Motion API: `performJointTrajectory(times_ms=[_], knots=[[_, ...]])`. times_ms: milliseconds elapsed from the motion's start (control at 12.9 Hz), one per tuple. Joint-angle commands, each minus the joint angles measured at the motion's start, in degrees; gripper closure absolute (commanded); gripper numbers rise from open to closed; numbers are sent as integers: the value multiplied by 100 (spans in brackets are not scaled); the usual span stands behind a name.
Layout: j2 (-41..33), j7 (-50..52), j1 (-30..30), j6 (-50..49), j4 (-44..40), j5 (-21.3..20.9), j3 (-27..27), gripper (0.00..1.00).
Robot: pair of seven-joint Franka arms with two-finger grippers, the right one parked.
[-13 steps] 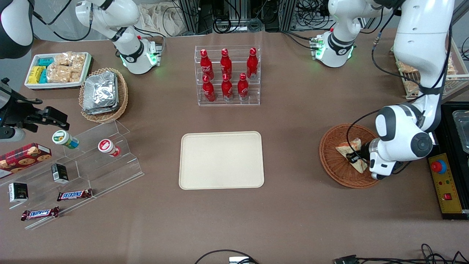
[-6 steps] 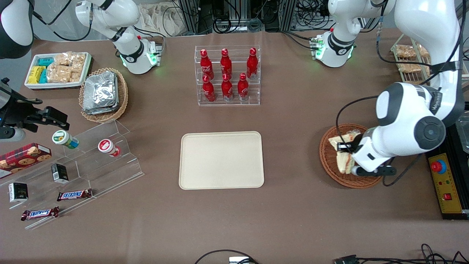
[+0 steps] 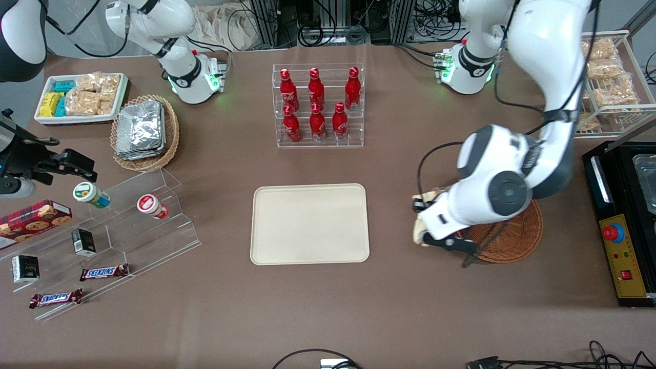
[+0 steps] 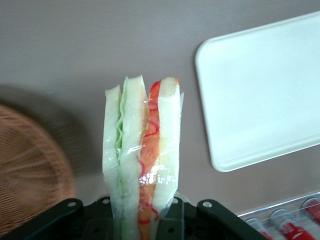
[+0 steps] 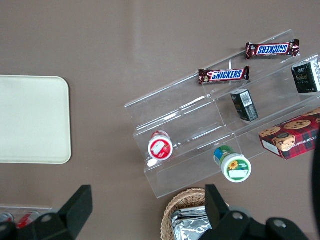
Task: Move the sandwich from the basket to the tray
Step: 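Lift the sandwich and carry it with the left gripper toward the tray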
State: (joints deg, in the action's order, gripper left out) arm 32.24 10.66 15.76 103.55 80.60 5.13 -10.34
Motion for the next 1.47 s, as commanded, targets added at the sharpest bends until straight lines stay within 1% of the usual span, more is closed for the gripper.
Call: performJointTrajectory(times_ms=[0, 78, 155, 233, 310, 466, 853, 931, 1009, 1086, 1164, 1397], knots=[[861, 768, 540, -3, -886, -21, 32, 100], [1063, 849, 673, 303, -923, -21, 32, 100], [1266, 815, 683, 523, -905, 5, 15, 100], [1476, 797, 683, 639, -905, 162, -64, 99], [1635, 823, 683, 831, -905, 233, -90, 97], [1794, 867, 840, 1262, -879, 234, -100, 97], [1927, 902, 903, 1334, -879, 295, -152, 96], [1962, 911, 911, 1334, -888, 382, -161, 94], [1997, 911, 912, 1352, -879, 400, -161, 87], [2032, 894, 912, 1352, -870, 401, -161, 52], [2032, 859, 912, 1369, -818, 392, -161, 1], [1954, 858, 903, 1501, -791, 357, -152, 0]])
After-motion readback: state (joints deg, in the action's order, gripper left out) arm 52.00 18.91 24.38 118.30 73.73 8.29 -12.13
